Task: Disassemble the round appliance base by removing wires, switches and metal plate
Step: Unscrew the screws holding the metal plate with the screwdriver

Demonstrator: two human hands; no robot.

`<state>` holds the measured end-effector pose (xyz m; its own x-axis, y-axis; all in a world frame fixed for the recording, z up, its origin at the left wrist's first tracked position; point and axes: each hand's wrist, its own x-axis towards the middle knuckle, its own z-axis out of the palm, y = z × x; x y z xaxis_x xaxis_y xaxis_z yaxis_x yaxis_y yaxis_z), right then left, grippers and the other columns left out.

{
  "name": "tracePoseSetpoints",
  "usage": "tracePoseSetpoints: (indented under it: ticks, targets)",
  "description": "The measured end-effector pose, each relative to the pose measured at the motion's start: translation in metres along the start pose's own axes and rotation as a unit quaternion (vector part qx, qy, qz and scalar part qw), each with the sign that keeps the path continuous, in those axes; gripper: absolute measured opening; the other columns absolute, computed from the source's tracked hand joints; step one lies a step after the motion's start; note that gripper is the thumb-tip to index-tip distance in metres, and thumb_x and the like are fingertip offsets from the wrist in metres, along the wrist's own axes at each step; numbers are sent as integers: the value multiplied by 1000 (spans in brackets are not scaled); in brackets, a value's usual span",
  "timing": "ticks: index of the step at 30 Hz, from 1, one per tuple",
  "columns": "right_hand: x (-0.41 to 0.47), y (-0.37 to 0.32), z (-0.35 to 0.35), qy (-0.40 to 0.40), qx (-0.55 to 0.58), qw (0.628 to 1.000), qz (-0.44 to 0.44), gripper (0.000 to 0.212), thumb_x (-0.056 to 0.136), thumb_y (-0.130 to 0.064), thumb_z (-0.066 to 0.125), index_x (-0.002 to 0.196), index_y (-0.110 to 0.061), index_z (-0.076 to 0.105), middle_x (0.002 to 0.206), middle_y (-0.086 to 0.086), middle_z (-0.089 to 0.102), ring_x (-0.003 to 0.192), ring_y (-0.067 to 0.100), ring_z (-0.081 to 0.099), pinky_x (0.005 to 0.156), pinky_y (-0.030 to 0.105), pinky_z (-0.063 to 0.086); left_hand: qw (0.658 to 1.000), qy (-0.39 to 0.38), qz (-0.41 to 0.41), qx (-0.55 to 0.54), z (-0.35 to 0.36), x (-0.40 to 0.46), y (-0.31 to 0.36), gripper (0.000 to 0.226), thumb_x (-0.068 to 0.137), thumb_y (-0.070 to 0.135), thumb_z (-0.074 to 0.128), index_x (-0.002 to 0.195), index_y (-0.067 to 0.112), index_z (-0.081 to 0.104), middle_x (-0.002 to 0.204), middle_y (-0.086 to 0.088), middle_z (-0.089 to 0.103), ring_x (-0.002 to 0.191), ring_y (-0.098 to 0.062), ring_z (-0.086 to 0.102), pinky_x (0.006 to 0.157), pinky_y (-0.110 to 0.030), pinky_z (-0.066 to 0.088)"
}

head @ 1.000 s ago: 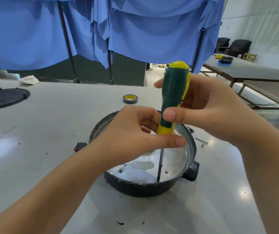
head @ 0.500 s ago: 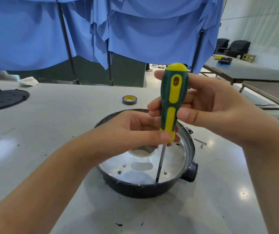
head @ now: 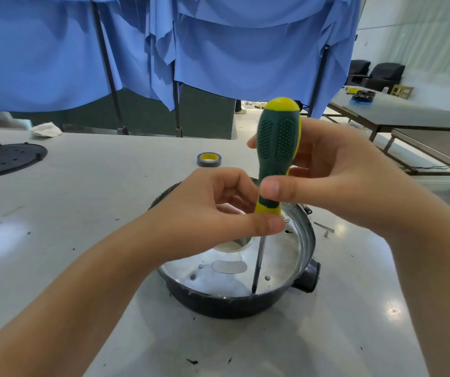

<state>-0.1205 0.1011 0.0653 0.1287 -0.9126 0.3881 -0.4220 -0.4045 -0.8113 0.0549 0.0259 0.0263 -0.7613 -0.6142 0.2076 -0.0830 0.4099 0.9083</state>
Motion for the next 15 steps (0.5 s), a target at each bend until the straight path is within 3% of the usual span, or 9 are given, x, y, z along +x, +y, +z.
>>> tracePoseSetpoints:
  ticks: [2,7,11,15]
  targets:
    - [0,-1,1,15,-3,1000,-6,44,64,-29,79,104,-18,67,99,14,69,90,32,68,81,38,59,1000,21,6,20,3,-1,2,35,55,41,85,78,21,68,75,8,73,78,-14,73,73,-24,56]
    - [-2,-3,-4,-11,55,998,-18,44,67,-21,74,110,-20,63,107,2,72,92,17,72,77,24,57,996,64,-4,64,7,-1,5,47,49,58,77,82,26,67,81,9,74,79,-11,71,81,-40,58]
    - [-3,-2,-8,-47,78,996,-11,48,76,-11,67,123,-8,55,107,8,72,98,21,71,82,28,56,999,-12,-30,7,3,0,4,47,59,45,80,101,27,69,95,8,76,92,-12,71,89,-40,56]
    - [-3,0,-8,-67,86,994,-7,52,81,-4,60,131,-4,47,111,13,70,104,23,68,86,33,56,994,-80,-54,-55,-5,-1,5,35,73,25,77,107,21,71,103,3,76,100,-13,71,89,-22,54]
